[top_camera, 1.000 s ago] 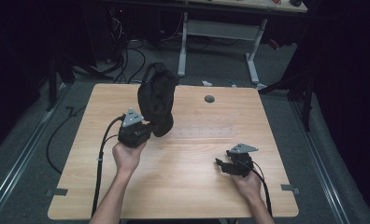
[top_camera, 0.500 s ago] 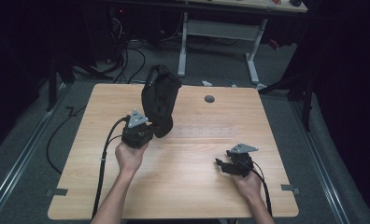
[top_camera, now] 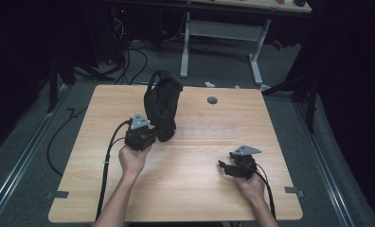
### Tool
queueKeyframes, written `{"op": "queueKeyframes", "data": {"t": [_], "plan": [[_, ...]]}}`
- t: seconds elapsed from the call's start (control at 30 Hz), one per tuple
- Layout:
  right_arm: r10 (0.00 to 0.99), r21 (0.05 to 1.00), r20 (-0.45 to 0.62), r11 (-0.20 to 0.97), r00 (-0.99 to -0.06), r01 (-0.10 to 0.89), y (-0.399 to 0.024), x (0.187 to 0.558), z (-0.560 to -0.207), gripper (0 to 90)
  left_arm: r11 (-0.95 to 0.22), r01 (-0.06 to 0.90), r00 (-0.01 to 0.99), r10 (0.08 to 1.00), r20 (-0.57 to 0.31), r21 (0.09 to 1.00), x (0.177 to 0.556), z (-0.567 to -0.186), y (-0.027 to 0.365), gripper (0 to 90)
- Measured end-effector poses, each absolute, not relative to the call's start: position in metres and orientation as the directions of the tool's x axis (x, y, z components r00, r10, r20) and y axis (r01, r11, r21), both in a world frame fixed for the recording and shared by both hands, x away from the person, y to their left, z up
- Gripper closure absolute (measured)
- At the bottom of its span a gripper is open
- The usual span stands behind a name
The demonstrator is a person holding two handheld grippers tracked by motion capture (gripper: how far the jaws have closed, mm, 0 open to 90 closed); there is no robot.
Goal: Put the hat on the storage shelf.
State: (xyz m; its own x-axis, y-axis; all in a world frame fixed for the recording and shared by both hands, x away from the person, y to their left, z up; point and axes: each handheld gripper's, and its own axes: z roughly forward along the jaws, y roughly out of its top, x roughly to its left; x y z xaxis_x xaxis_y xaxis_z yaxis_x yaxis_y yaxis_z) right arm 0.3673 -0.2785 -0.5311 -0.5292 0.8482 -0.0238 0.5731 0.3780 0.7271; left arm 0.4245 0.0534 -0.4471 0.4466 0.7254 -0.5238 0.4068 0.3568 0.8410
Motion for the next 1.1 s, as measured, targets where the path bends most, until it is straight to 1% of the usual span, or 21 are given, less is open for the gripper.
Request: {"op": "queueKeyframes", "data": {"t": [0.17,0.27,0.37,0.43,0.5,0.73,0.9,1.1], "plan": [[0.85,0.726,-0.02,0.374,-0.526,0.577,-0.278,0.367,-0.531,37.9,0.367,0.4,0.448,0.721,-0.528,0.84,0.424,-0.448,0.053,83.3],[0.85,0.726,-0.022,0.376,-0.527,0.576,-0.278,0.367,-0.531,37.9,0.373,0.402,0.445,0.719,-0.535,0.836,0.424,-0.447,0.055,74.1],[0.85,0.727,-0.021,0.375,-0.526,0.576,-0.278,0.367,-0.531,37.9,0.374,0.422,0.43,0.719,-0.546,0.826,0.425,-0.447,0.055,60.5],[0.85,0.726,-0.02,0.374,-0.526,0.577,-0.278,0.367,-0.531,37.9,0.387,0.426,0.423,0.715,-0.557,0.818,0.426,-0.447,0.057,53.2],[0.849,0.727,-0.023,0.377,-0.528,0.574,-0.278,0.367,-0.531,37.9,0.393,0.431,0.418,0.711,-0.565,0.813,0.426,-0.447,0.058,47.9],[0.85,0.726,-0.021,0.375,-0.526,0.576,-0.278,0.367,-0.531,37.9,0.404,0.436,0.425,0.695,-0.58,0.804,0.424,-0.447,0.058,34.0],[0.849,0.726,-0.023,0.377,-0.528,0.575,-0.278,0.367,-0.531,37.9,0.416,0.438,0.425,0.686,-0.591,0.797,0.421,-0.444,0.063,28.7],[0.849,0.727,-0.024,0.378,-0.528,0.573,-0.279,0.367,-0.531,37.9,0.405,0.443,0.43,0.687,-0.586,0.8,0.416,-0.444,0.067,28.2]]}}
